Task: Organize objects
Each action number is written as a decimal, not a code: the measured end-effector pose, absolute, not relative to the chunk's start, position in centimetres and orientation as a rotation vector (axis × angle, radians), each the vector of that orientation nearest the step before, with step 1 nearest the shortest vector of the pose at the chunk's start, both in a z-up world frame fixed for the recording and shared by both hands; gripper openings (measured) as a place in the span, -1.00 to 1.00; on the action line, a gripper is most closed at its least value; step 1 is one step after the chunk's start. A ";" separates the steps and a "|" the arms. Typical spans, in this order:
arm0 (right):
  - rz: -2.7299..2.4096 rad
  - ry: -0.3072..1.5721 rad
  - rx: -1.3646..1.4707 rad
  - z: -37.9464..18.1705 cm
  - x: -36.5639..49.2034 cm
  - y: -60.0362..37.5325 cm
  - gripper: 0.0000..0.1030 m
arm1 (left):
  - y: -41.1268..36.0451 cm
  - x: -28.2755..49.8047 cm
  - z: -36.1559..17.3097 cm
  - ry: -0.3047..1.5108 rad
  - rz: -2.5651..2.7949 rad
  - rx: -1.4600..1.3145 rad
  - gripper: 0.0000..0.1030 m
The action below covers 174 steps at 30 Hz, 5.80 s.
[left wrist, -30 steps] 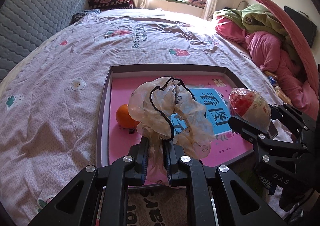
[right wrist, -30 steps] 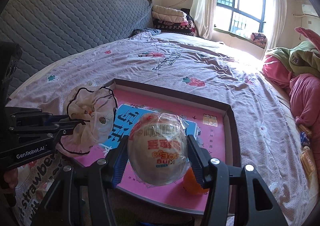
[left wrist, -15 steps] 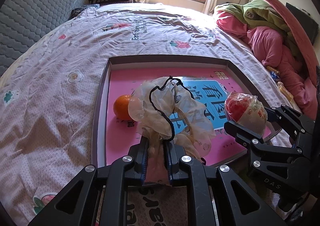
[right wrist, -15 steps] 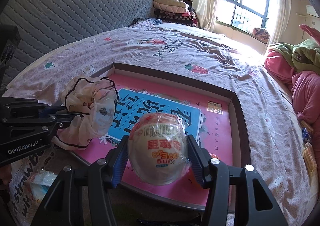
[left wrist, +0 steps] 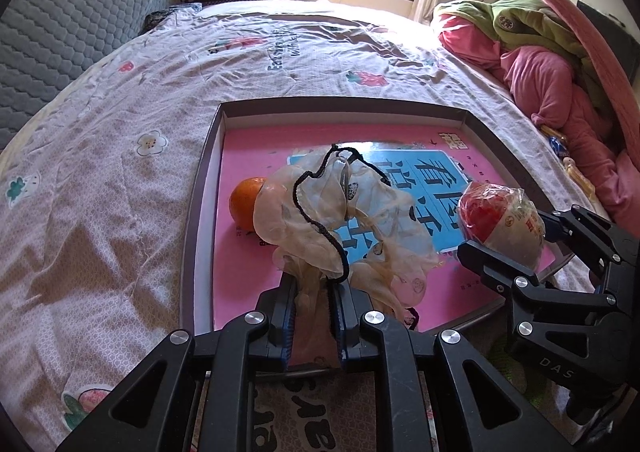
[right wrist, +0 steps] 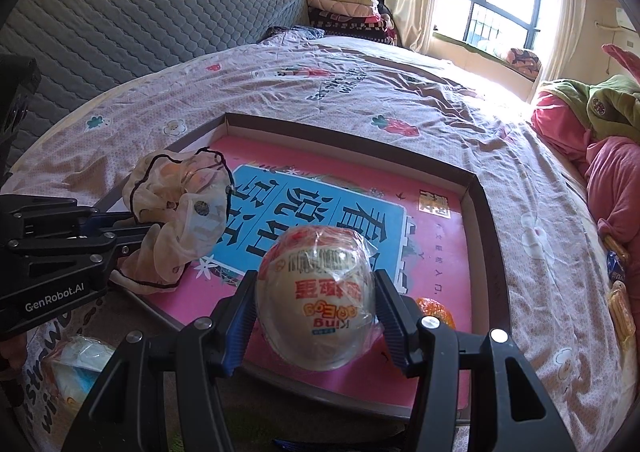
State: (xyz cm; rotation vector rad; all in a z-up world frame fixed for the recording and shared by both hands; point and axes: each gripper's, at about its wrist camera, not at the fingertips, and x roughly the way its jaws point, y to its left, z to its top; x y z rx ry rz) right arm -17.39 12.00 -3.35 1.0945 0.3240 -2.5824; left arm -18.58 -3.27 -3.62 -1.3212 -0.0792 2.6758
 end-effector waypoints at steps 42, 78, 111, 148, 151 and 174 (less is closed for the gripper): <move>-2.639 0.301 1.016 -0.8 -16.3 12.5 0.26 | -3.3 -18.1 -2.3 -0.090 2.687 -1.280 -0.43; -2.634 0.298 1.013 -0.9 -16.0 12.6 0.27 | -3.9 -18.0 -2.6 -0.021 2.785 -1.314 0.20; -2.649 0.251 0.958 1.0 -14.8 13.0 0.27 | -3.8 -16.7 -2.9 -0.002 2.850 -1.208 0.20; -2.685 0.165 0.897 3.3 -11.7 14.6 0.41 | -3.9 -12.7 2.2 -0.096 2.856 -1.098 0.23; -2.688 0.154 0.885 3.7 -11.5 14.8 0.41 | -3.7 -12.2 3.0 -0.105 2.860 -1.079 0.24; -2.706 0.088 0.826 5.4 -8.6 16.9 0.54 | -3.1 -8.4 5.8 -0.105 2.872 -1.017 0.32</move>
